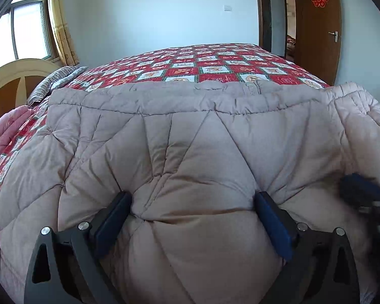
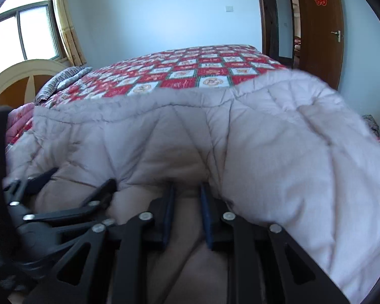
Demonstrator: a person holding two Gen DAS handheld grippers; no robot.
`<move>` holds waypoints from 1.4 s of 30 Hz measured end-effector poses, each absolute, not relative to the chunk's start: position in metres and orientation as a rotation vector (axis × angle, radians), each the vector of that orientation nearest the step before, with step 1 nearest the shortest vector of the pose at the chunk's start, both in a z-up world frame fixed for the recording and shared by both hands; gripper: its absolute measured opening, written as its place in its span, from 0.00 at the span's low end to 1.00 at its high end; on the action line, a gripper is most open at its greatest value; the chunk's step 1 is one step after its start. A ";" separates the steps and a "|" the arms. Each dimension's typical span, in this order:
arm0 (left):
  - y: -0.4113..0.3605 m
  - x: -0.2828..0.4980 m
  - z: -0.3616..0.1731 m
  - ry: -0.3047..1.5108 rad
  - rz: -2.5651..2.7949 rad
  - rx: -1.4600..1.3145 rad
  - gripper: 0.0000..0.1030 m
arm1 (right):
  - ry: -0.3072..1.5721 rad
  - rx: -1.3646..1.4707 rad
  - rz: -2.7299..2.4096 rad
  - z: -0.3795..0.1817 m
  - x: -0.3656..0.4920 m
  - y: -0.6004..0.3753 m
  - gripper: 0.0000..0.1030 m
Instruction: Fold large clothes
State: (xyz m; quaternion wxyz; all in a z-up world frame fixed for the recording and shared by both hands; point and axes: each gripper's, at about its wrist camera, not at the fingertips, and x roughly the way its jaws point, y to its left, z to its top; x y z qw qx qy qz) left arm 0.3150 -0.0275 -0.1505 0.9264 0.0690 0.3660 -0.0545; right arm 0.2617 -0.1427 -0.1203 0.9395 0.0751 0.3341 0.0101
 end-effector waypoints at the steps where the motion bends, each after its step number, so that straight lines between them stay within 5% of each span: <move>1: -0.029 0.316 -0.151 0.750 -0.111 0.141 0.96 | 0.654 0.139 0.012 -0.115 0.251 -0.141 0.21; 16: -0.018 0.297 -0.139 0.743 -0.162 0.118 0.96 | 0.694 0.043 -0.074 -0.151 0.252 -0.140 0.15; 23: 0.093 0.194 -0.094 0.592 -0.064 -0.039 0.96 | 0.676 0.066 -0.061 -0.151 0.248 -0.141 0.15; 29: 0.180 0.169 -0.127 0.710 0.070 -0.358 0.96 | 0.699 0.045 -0.076 -0.147 0.255 -0.135 0.16; 37: 0.160 0.189 -0.141 0.699 -0.020 -0.453 0.96 | 0.608 0.063 0.088 -0.100 0.224 -0.093 0.12; 42: 0.154 0.201 -0.149 0.640 0.020 -0.454 0.97 | 0.718 0.051 0.132 -0.146 0.247 -0.073 0.10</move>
